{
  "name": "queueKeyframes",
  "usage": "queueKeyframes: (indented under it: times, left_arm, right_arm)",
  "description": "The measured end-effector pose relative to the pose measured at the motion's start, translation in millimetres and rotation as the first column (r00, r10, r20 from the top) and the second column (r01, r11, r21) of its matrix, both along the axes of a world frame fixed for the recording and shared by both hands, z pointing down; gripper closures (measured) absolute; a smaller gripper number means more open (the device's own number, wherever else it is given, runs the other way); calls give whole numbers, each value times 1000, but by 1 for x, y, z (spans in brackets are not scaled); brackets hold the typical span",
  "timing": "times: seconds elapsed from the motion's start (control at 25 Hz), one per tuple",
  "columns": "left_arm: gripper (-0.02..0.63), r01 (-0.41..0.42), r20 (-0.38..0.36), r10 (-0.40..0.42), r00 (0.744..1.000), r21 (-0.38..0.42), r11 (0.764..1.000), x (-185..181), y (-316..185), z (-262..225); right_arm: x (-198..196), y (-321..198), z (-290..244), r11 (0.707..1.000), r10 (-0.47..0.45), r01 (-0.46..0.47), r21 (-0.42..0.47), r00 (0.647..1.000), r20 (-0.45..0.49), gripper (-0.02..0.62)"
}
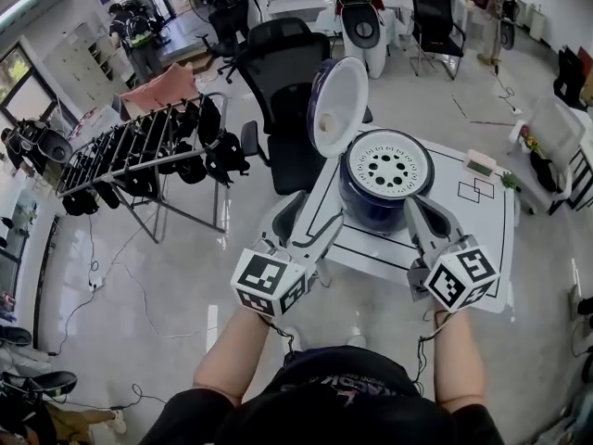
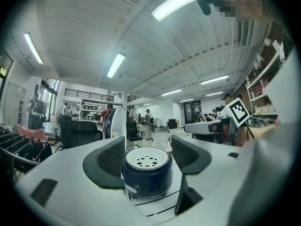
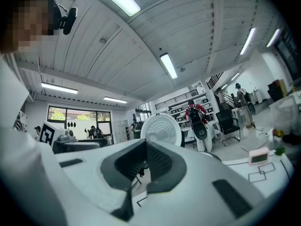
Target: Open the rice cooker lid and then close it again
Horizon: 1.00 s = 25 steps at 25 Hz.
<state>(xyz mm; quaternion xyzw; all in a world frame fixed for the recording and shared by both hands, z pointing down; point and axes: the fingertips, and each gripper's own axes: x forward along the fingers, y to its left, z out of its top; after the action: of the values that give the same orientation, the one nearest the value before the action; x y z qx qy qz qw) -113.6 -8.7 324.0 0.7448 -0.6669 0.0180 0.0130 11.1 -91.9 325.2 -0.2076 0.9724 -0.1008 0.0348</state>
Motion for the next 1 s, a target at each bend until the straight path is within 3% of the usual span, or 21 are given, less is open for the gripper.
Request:
queueKeyframes:
  times: [1.0]
  left_arm:
    - [307,81,-1,-81,997,27,996,-2,1,-13]
  right_arm:
    - [12,-7,-7,999,-34,34,17,999,7,594]
